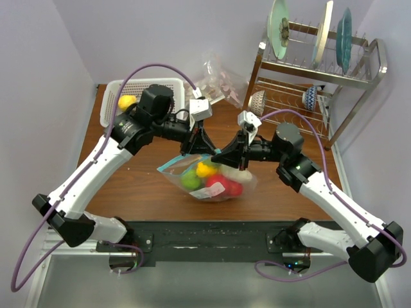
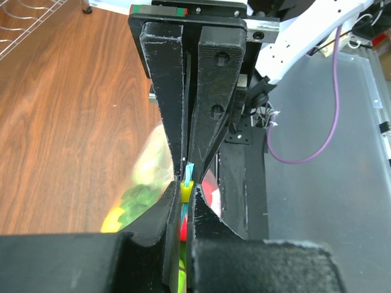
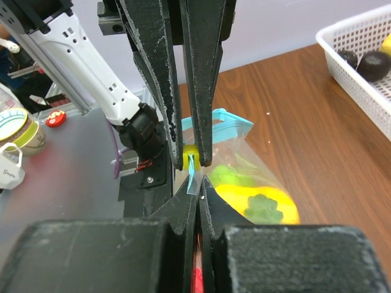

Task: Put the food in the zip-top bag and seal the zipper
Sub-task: Zip the zipper food storage bag at the center of the board.

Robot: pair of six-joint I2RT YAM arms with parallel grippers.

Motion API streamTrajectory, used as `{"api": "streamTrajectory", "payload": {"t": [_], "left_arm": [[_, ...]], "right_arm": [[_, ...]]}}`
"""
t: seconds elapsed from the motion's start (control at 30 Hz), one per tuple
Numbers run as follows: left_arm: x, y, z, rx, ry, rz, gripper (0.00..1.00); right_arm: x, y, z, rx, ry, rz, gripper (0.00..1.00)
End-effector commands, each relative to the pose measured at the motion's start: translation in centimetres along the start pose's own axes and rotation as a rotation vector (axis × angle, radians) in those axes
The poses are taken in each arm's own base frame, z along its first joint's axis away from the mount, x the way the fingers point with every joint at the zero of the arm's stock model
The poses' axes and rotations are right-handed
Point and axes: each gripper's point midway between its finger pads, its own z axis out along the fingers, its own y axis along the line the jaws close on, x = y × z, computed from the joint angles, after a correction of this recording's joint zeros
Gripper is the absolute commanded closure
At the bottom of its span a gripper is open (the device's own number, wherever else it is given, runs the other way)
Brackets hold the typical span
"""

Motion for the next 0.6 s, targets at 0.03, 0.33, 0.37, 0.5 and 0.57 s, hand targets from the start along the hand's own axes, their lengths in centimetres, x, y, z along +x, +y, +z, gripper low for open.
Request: {"api": "streamTrajectory", "payload": {"t": [0.03, 0.33, 0.37, 0.5, 0.57], "left_arm": [[0.8, 0.3, -0.6, -0.049, 0.006, 0.018, 1.00], [1.9, 0.6, -0.8, -0.083, 0.015, 0.015, 1.00], [1.9, 0.6, -0.9, -0.088, 0.015, 0.017, 1.00], [1.8, 0.6, -1.2, -0.106, 0.005, 0.033, 1.00], [2.0, 0.7, -1.3, -0.109, 0.007, 0.034, 1.00]], "right_arm": [[-4.9, 1.2, -0.7, 0.026, -0.110, -0.101, 1.00], [-6.0, 0.9, -1.1, 0.079, -0.145, -0.102, 1.00], [-6.0, 0.8, -1.2, 0.088, -0.148, -0.100, 1.00], [-6.3, 0.5, -1.5, 0.122, -0.158, -0.107, 1.00], [-6.3, 0.3, -1.6, 0.139, -0.157, -0.105, 1.00]]}}
